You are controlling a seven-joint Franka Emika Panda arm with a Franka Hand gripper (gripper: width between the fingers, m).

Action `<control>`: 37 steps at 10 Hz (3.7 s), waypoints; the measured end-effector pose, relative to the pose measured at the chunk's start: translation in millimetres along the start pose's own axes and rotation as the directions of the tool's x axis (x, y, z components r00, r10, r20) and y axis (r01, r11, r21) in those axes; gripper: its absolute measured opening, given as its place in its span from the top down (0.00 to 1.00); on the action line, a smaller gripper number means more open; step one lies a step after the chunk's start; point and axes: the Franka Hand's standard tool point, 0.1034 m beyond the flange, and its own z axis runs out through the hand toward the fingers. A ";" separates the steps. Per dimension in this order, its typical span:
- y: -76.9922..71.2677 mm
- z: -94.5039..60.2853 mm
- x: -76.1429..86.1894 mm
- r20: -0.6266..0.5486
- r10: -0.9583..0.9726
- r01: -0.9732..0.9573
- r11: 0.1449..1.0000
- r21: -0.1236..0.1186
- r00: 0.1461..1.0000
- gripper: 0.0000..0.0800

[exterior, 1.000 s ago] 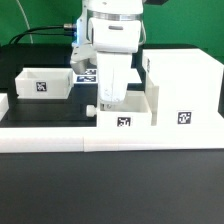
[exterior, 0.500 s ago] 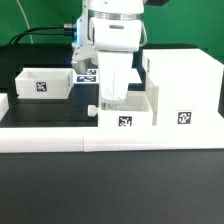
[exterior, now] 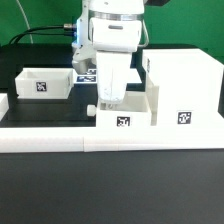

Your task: Assemble drawer

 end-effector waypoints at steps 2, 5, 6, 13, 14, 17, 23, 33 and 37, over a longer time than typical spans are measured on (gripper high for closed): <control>-2.0 0.7 1.5 0.003 -0.008 0.008 1.000 0.010 1.000 0.95; -1.8 0.9 -1.5 0.011 -0.057 0.057 0.998 0.008 0.998 0.95; -1.7 0.9 -1.9 0.011 -0.054 0.054 0.999 0.008 0.999 0.95; -2.5 1.1 2.6 0.018 -0.083 0.083 0.997 0.001 0.996 0.95; -1.7 1.0 1.0 0.017 -0.064 0.064 0.998 -0.004 0.998 0.95; -1.9 1.2 0.6 0.017 -0.063 0.063 0.998 -0.003 0.998 0.95; -1.9 0.9 3.7 0.015 -0.026 0.026 1.000 -0.005 1.000 0.95; -2.1 1.4 8.9 0.012 -0.045 0.045 0.999 -0.018 0.999 0.95; -1.9 1.6 8.5 0.016 -0.083 0.083 0.996 -0.018 0.996 0.95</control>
Offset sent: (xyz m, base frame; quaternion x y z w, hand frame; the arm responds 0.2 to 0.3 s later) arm -0.0019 -0.0015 -0.0046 0.0139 -0.0251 -0.1192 0.9925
